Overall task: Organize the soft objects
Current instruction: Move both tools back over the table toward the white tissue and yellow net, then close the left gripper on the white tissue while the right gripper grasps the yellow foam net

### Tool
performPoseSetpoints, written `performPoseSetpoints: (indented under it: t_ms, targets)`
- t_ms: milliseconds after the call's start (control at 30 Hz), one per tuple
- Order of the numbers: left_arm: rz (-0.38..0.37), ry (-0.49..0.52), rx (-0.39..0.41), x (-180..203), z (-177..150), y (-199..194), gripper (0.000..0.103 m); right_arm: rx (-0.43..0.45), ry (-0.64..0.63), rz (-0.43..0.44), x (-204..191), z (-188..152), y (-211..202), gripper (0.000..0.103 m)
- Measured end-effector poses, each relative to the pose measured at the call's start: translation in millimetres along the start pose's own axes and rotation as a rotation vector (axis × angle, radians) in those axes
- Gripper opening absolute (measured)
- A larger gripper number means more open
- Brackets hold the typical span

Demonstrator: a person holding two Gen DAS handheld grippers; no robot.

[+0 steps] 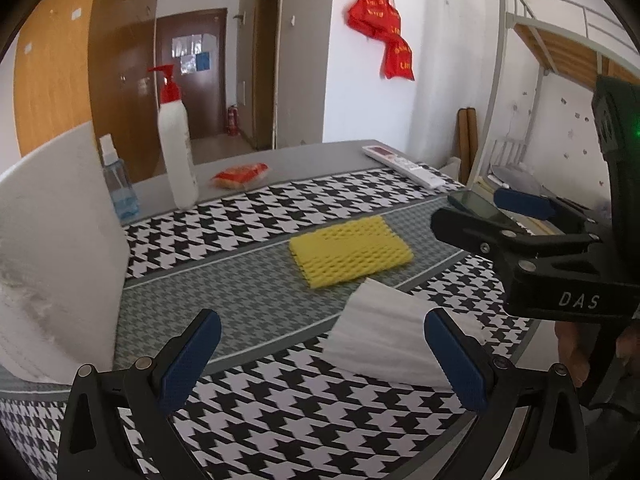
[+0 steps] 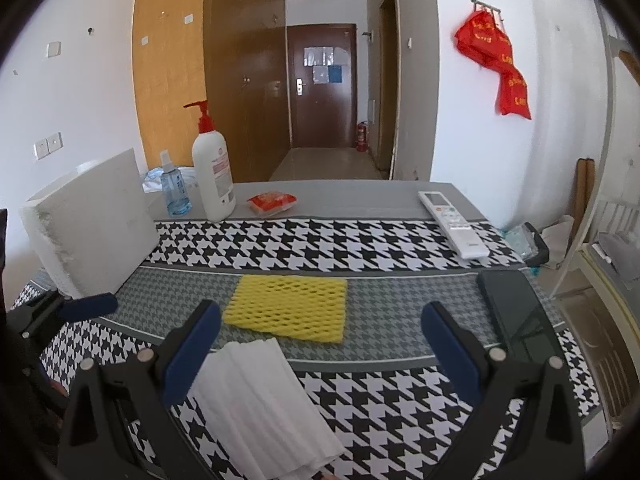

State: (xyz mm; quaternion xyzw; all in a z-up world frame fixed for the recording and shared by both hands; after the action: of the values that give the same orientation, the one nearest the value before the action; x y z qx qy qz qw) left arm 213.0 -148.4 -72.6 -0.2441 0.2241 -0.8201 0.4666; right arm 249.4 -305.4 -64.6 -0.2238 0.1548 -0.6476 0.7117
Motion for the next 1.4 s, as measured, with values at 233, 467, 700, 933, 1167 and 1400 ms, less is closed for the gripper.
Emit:
performPoseSetpoints:
  t_ms: [233, 467, 700, 933, 1167, 1400]
  targets:
    - [-0.012, -0.009, -0.057, 8, -7, 13, 0.102, -0.025, -0.017, 0.042, 2, -1, 7, 0.102]
    - [-0.024, -0.056, -0.079, 5, -9, 25, 0.102, -0.053, -0.043, 0.063, 3, 0, 18, 0.102]
    - [0.006, -0.006, -0.122, 14, -9, 43, 0.086, -0.067, -0.033, 0.088, 7, 3, 24, 0.102]
    - [0.002, -0.017, -0.199, 12, -14, 59, 0.068, -0.087, -0.016, 0.103, 10, 3, 32, 0.102]
    - [-0.007, 0.016, -0.204, 17, -13, 61, 0.036, -0.111, -0.014, 0.103, 11, 2, 40, 0.102]
    - [-0.047, 0.001, -0.201, 14, -11, 64, 0.010, -0.115, -0.027, 0.111, 5, 6, 43, 0.102]
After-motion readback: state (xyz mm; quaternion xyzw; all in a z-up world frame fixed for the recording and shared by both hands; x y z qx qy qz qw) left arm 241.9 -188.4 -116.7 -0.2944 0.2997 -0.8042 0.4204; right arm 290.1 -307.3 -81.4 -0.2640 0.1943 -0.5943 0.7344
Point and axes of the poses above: each gripper's, at about its wrist camera, not at the fingertips, and y roughly the way its jaws point, x to its right, z to its top, the point moved 3 cm from there along y, roughly the way its jaws point, and after that the axes turned 11 degrees about -z, right-handed, at the moved point
